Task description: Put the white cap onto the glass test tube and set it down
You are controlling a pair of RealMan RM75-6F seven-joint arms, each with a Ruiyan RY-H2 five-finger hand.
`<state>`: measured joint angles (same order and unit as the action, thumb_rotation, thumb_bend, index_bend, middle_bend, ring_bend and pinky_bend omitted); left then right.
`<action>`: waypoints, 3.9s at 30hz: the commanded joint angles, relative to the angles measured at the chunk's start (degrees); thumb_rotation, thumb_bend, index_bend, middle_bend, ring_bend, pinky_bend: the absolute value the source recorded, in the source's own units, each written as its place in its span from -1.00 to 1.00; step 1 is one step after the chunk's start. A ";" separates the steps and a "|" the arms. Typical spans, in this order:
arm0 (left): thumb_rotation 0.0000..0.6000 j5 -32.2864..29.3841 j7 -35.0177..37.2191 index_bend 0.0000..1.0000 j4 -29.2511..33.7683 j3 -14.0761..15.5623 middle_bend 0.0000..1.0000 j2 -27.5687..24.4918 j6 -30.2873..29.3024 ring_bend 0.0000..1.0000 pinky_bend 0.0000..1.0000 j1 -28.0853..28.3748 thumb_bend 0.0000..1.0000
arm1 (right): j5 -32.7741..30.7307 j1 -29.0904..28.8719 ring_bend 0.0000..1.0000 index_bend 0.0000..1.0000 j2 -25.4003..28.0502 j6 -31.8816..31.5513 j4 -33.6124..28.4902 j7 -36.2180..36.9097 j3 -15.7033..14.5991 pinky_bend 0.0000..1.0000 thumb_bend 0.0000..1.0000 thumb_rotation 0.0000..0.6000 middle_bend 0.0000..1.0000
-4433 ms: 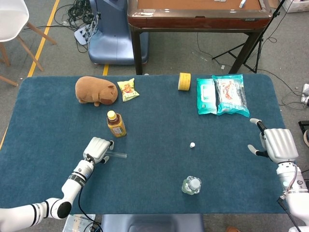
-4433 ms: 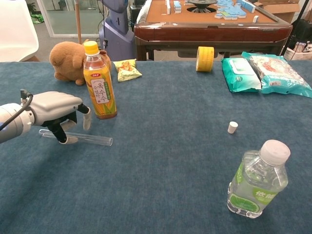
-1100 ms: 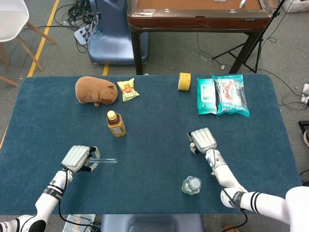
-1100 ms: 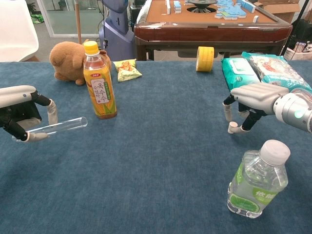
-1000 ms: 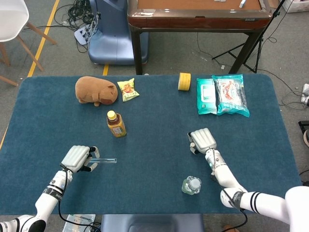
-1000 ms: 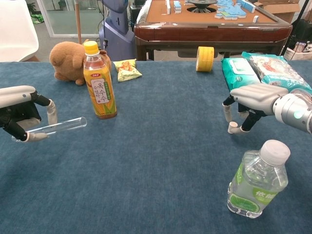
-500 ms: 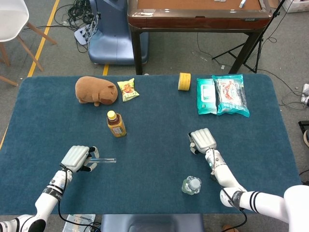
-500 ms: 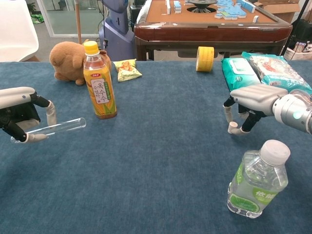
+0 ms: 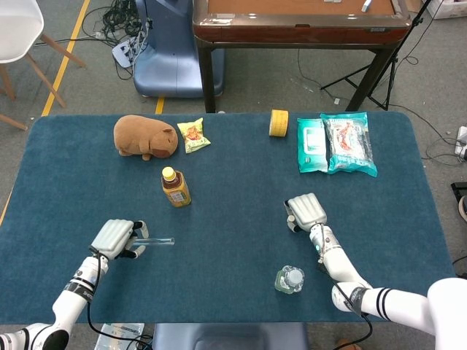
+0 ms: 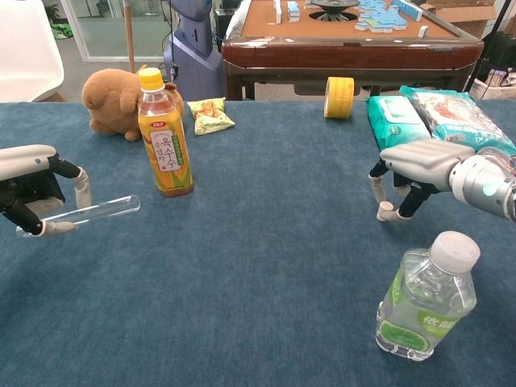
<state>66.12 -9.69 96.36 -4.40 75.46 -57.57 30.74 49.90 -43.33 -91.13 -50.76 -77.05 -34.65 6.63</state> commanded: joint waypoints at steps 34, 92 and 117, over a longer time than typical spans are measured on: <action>1.00 -1.98 11.92 0.28 10.42 -6.51 0.87 -8.54 6.47 0.86 0.96 3.39 -0.33 | 16.80 -1.18 1.00 0.24 16.88 -6.93 -33.00 8.69 6.61 1.00 -0.27 1.00 0.98; 1.00 -14.27 11.14 0.28 11.72 -7.93 0.87 -3.33 10.43 0.86 0.96 13.26 -0.33 | 17.76 -6.66 1.00 0.28 8.57 -10.28 -32.23 6.14 6.66 1.00 -0.28 1.00 0.98; 1.00 -13.68 15.27 0.28 11.39 -8.57 0.87 -4.31 11.82 0.86 0.96 13.16 -0.33 | 18.56 -7.01 1.00 0.29 5.23 -10.64 -29.03 8.12 6.33 1.00 -0.28 1.00 0.98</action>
<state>52.36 5.50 107.73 -12.93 71.22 -45.80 43.94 68.41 -50.36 -85.84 -61.36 -106.14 -26.60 12.95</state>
